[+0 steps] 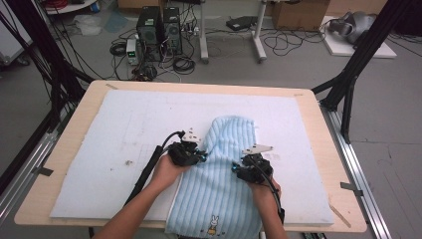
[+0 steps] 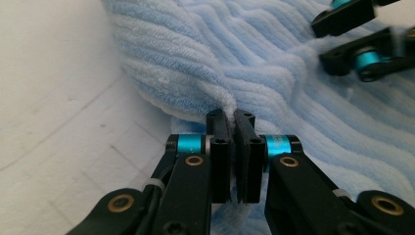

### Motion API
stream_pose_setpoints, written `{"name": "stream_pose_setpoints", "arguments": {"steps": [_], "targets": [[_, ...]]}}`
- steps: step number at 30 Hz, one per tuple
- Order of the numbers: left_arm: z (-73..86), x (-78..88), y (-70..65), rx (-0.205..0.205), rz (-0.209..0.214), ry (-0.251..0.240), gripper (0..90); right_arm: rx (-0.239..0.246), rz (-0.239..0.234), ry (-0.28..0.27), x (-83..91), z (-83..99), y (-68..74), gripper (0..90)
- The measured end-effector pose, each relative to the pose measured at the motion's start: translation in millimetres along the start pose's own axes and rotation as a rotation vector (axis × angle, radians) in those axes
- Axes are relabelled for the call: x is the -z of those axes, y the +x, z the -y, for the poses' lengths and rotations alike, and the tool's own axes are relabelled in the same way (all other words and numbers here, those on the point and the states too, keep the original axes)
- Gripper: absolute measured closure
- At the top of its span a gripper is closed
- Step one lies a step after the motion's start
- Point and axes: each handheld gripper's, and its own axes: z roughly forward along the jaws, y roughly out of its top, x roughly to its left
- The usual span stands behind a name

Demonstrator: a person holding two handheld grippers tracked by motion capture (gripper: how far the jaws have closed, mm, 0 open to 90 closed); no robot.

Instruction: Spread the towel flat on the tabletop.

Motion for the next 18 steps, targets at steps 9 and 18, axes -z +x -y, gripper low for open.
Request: {"name": "stream_pose_setpoints", "arguments": {"steps": [9,18], "targets": [[4.8,-3.2,-15.3,-0.005,0.079,0.010,84.2,0.042,-0.037,0.013,29.9,23.5,-0.2,85.8],[-2.2,5.5,-4.8,0.045,-0.007,-0.099,47.7,0.044,-0.034,0.023,43.6,37.4,-0.8,76.7]]}}
